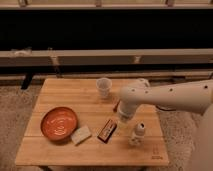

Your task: Knock the bottle over

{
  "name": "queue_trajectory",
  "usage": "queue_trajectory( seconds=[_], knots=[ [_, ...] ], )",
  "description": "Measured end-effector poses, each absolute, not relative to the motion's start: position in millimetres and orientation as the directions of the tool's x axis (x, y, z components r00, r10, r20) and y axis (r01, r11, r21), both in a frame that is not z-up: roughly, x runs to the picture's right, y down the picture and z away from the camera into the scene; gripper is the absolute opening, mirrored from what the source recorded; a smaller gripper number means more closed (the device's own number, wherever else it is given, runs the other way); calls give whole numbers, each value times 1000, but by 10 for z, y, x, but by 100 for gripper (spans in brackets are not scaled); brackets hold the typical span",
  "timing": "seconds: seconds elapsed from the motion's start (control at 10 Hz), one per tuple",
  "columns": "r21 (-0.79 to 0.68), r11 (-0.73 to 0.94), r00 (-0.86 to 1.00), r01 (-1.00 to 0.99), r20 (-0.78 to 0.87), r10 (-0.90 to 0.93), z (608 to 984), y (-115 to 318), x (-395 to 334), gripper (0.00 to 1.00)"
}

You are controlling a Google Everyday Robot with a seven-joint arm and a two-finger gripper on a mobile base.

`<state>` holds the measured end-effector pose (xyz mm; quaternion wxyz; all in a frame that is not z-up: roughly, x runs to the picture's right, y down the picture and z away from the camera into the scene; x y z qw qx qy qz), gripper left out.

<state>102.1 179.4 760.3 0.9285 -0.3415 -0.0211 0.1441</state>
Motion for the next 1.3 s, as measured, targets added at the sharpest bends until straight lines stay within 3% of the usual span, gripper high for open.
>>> queue_trajectory(
  seconds=[0.4, 0.9, 1.3],
  knots=[
    [-649, 680, 934, -341, -149, 326, 7807, 1842, 1641, 80],
    [-642, 635, 894, -430, -206, 397, 7531, 2047, 2417, 80],
    [-644, 629, 891, -435, -208, 404, 7492, 2077, 2476, 80]
  ],
)
